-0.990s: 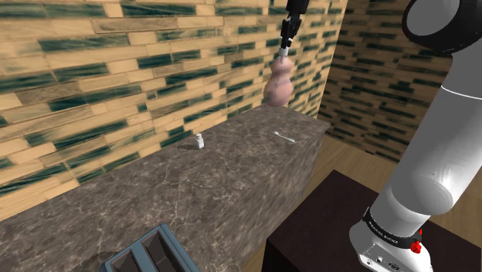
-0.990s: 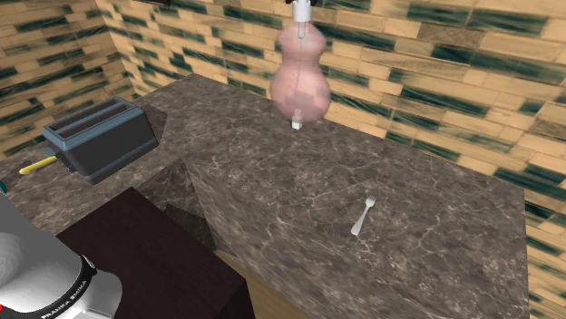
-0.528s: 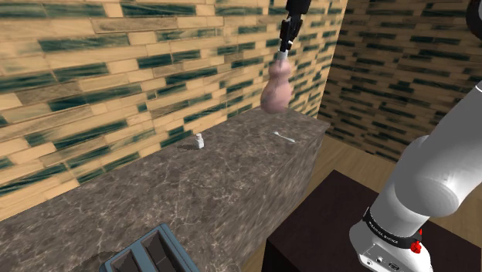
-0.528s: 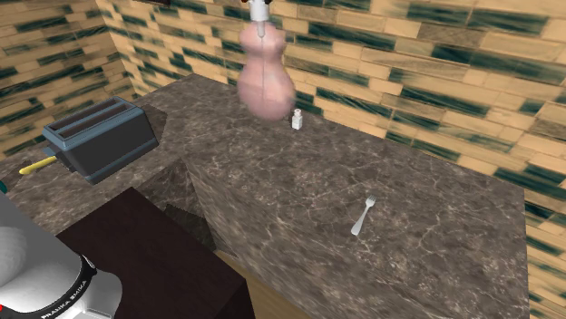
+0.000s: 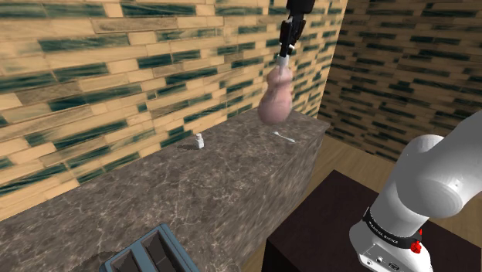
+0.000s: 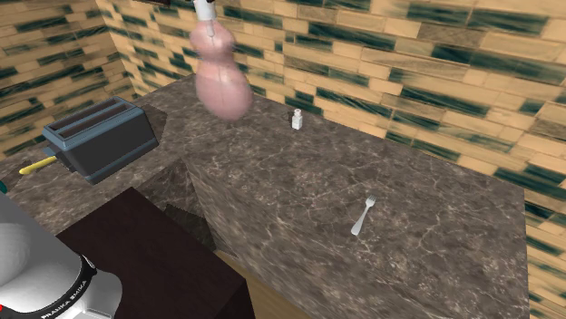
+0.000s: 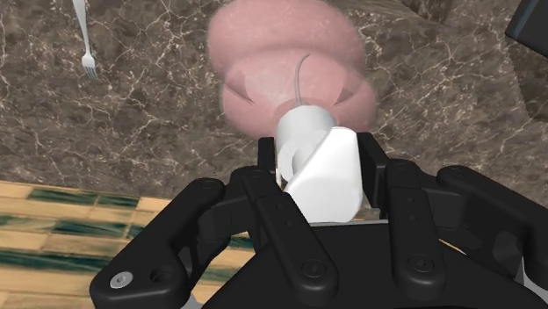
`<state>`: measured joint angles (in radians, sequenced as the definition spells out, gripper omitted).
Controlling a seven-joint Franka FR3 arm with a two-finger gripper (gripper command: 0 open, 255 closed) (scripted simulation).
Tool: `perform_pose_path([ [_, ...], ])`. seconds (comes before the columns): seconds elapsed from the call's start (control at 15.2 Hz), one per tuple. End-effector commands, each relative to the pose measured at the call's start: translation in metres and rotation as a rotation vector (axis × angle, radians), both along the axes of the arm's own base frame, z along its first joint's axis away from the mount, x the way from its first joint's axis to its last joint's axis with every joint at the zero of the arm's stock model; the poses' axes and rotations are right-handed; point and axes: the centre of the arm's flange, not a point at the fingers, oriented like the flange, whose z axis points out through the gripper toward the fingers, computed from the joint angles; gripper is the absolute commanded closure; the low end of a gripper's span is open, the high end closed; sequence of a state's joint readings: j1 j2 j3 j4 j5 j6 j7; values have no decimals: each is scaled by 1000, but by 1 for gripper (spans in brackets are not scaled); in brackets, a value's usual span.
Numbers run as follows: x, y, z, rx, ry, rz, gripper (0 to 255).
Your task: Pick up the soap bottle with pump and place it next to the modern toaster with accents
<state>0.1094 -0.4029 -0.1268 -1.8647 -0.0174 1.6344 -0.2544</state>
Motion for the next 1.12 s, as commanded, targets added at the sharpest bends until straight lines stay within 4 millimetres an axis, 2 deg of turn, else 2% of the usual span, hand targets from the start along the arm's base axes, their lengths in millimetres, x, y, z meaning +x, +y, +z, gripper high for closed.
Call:
perform_pose_path([
  [0.0, -16, 24, 1, -1, -2, -1, 255],
  [1.06, -139, 196, 2, -1, -2, -1, 255],
])
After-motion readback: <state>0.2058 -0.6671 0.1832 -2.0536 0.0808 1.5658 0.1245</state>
